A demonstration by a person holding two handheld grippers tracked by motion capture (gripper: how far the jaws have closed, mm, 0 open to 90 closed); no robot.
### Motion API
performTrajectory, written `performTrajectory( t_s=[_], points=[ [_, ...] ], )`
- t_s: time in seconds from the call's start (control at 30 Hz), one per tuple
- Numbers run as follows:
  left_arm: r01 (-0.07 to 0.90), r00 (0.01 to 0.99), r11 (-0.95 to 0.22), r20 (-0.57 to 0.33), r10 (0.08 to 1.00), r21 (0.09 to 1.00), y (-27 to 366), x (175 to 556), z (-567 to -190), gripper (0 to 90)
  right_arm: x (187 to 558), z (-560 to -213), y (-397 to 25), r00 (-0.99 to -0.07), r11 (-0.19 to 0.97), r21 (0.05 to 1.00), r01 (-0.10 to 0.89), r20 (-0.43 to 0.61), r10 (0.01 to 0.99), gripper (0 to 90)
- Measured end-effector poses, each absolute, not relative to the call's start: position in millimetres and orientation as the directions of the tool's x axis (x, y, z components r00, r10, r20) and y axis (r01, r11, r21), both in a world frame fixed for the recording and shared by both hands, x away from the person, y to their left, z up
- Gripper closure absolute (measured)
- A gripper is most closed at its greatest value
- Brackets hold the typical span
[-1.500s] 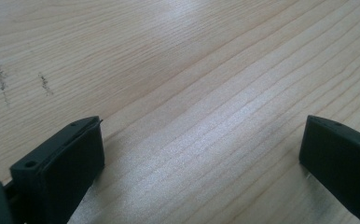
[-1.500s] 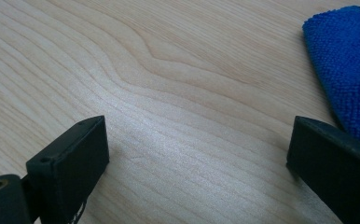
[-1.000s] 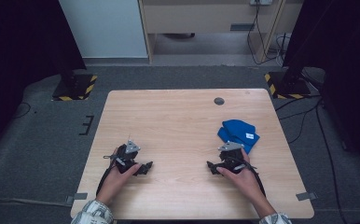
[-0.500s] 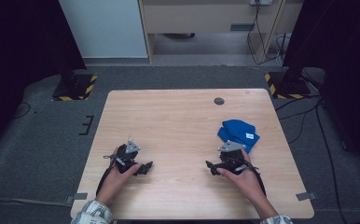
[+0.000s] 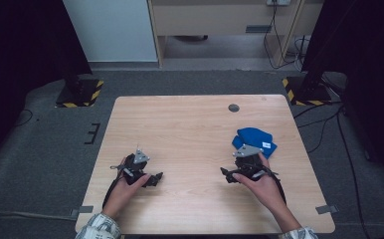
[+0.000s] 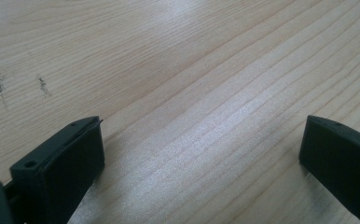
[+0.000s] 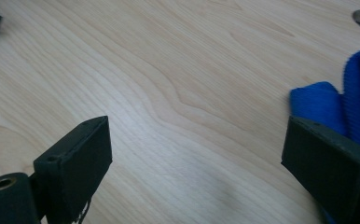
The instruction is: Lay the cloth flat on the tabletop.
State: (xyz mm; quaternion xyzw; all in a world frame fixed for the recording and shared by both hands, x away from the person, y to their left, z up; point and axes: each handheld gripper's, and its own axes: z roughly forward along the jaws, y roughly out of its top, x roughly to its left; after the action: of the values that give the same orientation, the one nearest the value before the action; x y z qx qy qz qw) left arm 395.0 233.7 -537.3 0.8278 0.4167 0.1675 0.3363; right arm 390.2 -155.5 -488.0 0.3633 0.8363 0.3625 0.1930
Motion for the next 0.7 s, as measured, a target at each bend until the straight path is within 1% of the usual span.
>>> performTrajectory(
  t_s=[0.17, 0.23, 0.33, 0.47, 0.57, 0.6, 0.7],
  points=[
    [0.577, 0.596, -0.427, -0.003, 0.803, 0.696, 233.7, 395.0, -537.3, 0.0, 399.5, -471.6, -166.2, -0.655, 0.461, 0.754, 0.468, -0.054, 0.754, 8.3],
    [0.577, 0.596, -0.427, -0.003, 0.803, 0.696, 233.6, 395.0, -537.3, 0.0, 404.8, -464.1, -171.9, -0.632, 0.453, 0.752, 0.478, -0.063, 0.772, 12.5],
    [0.577, 0.596, -0.427, -0.002, 0.803, 0.696, 233.6, 395.0, -537.3, 0.0, 410.8, -457.2, -177.6, -0.609, 0.437, 0.760, 0.480, -0.069, 0.790, 13.5],
    [0.577, 0.597, -0.427, -0.002, 0.802, 0.696, 233.7, 395.0, -537.3, 0.0, 426.1, -446.8, -191.7, -0.562, 0.389, 0.770, 0.505, -0.049, 0.826, 19.3],
    [0.577, 0.596, -0.426, -0.003, 0.803, 0.697, 233.5, 395.2, -537.4, 0.0, 434.4, -443.5, -200.3, -0.532, 0.363, 0.783, 0.505, -0.049, 0.846, 24.6],
    [0.577, 0.596, -0.426, -0.003, 0.803, 0.697, 233.5, 395.2, -537.4, 0.0, 434.4, -443.5, -200.3, -0.532, 0.363, 0.783, 0.505, -0.049, 0.846, 24.6],
    [0.582, 0.587, -0.420, -0.002, 0.809, 0.697, 231.6, 396.3, -537.4, 0.0, 444.4, -443.5, -209.5, -0.514, 0.356, 0.791, 0.498, -0.062, 0.856, 34.8]
  ],
)
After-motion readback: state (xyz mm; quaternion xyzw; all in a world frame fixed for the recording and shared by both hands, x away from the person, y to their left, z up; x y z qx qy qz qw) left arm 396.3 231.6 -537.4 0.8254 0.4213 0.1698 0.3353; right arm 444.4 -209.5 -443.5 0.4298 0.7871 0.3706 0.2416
